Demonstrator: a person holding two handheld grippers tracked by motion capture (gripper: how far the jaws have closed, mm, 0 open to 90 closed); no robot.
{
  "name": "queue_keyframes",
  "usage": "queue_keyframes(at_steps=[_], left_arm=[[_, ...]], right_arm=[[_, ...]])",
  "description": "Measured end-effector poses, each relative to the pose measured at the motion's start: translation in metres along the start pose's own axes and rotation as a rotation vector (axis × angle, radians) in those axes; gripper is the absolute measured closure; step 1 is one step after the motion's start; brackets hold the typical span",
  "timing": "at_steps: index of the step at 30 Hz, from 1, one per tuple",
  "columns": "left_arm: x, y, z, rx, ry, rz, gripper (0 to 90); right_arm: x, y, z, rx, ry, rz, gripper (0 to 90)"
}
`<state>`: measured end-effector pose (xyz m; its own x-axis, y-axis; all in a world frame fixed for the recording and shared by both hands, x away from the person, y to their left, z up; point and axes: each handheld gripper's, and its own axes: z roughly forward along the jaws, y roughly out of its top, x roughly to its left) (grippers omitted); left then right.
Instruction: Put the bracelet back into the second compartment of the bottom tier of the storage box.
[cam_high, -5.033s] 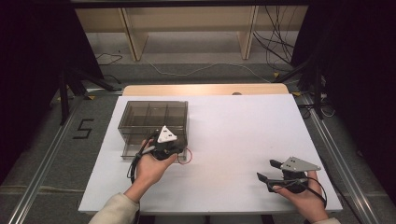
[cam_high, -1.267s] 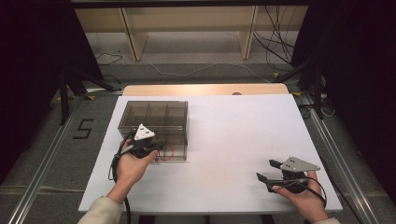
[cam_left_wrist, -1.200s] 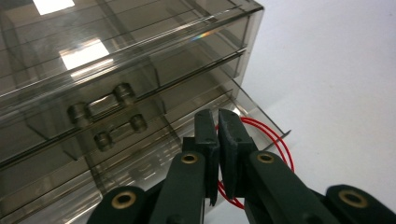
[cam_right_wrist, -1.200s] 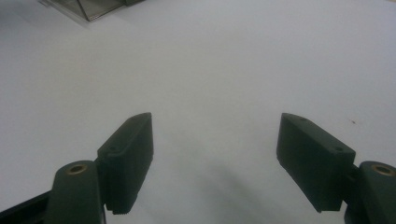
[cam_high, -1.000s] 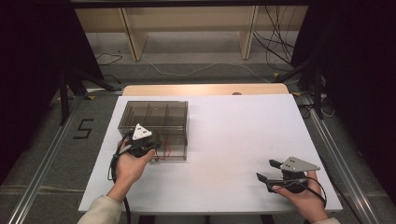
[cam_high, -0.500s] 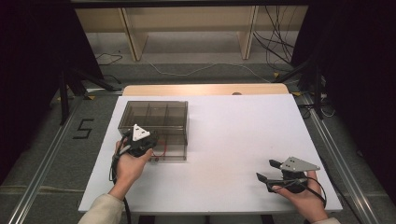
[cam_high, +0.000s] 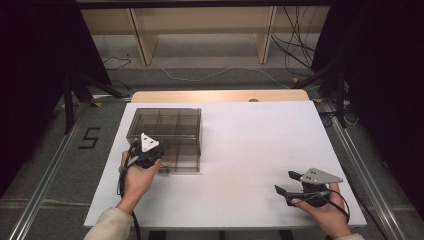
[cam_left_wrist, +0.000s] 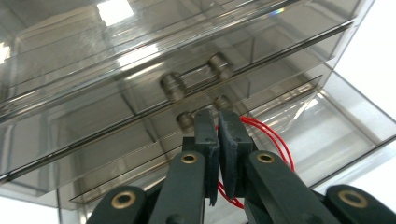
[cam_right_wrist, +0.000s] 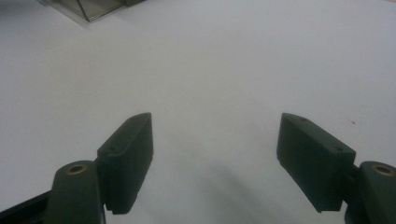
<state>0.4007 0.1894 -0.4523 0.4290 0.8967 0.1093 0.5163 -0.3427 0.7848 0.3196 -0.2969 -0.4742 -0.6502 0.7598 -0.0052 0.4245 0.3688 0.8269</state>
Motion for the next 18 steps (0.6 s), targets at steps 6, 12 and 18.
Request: queue_keyframes(at_steps=[6, 12, 18], left_arm=[[0.0013, -0.0024, 0.0028, 0.008, 0.012, -0.002, 86.8], [0.0008, -0.0040, 0.0081, 0.010, 0.025, 0.012, 86.8], [0.0014, -0.0050, 0.0100, 0.013, 0.030, 0.011, 86.8]], right_arm=[[-0.0003, 0.0000, -0.0001, 0.005, 0.002, -0.006, 28.0], [-0.0003, 0.0000, 0.0004, 0.004, 0.003, -0.011, 27.9], [-0.0003, 0.0001, 0.0003, 0.004, 0.003, -0.011, 27.9]])
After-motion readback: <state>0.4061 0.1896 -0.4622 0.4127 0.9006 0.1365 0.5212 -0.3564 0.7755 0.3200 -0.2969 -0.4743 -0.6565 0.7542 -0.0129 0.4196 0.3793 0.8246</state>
